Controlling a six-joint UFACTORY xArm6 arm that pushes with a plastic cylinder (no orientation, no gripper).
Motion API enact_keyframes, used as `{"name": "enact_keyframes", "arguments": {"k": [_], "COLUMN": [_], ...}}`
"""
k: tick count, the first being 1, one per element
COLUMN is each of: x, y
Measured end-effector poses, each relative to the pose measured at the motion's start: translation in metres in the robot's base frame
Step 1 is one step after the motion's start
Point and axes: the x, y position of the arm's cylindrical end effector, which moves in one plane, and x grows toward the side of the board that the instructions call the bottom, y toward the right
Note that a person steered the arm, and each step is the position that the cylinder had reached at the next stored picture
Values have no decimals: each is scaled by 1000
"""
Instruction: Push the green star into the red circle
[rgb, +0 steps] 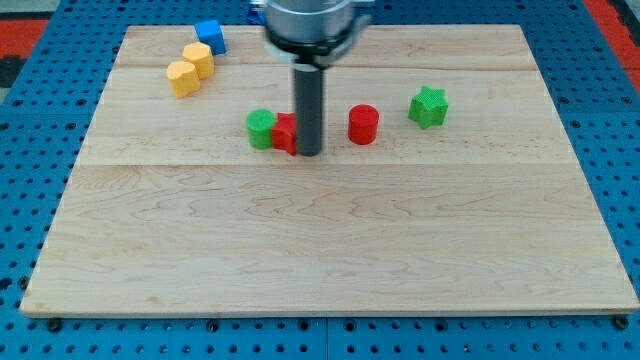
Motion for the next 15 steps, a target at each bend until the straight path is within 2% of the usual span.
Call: {"name": "enact_keyframes", "arguments": {"k": [2,4,5,7,8,9,13,15], "x": [-2,0,-1,13,21,9,6,2], "y": [-54,-83,-67,113,172,221,261,311]}}
